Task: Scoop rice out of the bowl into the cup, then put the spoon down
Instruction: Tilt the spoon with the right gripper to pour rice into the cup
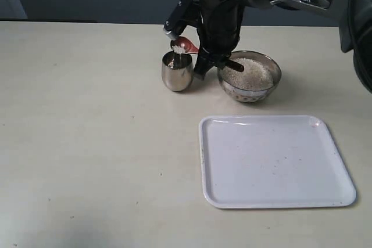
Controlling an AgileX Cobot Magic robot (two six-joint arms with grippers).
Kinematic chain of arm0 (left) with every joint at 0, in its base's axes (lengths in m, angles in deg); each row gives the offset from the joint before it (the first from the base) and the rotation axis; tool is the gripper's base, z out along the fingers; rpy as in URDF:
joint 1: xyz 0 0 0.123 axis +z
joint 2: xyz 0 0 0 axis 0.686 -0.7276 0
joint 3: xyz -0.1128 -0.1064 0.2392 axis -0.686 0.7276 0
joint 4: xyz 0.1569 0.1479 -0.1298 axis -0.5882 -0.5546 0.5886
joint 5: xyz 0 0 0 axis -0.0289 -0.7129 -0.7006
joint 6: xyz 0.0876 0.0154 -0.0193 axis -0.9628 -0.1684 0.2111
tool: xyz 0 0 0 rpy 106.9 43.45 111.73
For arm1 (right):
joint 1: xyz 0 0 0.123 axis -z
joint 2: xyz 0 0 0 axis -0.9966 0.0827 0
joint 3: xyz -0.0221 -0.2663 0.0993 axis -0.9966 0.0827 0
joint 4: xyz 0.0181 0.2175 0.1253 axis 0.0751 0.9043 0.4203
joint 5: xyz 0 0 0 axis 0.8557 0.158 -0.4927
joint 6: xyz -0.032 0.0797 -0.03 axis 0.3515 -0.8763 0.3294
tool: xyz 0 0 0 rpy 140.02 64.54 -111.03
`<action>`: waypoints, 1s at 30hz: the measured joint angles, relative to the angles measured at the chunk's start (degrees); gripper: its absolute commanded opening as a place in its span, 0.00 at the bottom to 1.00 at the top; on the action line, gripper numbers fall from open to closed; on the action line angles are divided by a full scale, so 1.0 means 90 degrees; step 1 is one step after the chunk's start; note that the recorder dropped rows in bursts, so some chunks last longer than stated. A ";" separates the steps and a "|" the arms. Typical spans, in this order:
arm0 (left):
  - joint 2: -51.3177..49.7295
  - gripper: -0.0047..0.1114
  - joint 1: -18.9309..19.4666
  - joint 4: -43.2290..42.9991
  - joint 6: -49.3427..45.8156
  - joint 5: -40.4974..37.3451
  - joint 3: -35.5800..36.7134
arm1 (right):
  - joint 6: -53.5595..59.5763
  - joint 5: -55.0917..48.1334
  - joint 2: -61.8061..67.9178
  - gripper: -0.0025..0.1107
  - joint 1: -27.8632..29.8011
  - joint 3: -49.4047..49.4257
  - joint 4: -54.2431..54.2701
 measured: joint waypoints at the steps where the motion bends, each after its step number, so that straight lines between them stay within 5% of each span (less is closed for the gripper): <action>1: 0.0000 0.04 0.0000 0.0000 0.0000 0.0000 0.0000 | 0.0000 0.0000 0.0000 0.01 -0.0014 0.0000 -0.0029; 30: 0.0000 0.04 0.0000 0.0000 0.0000 0.0000 0.0000 | 0.0000 -0.0226 0.0000 0.01 -0.0205 0.0000 -0.0789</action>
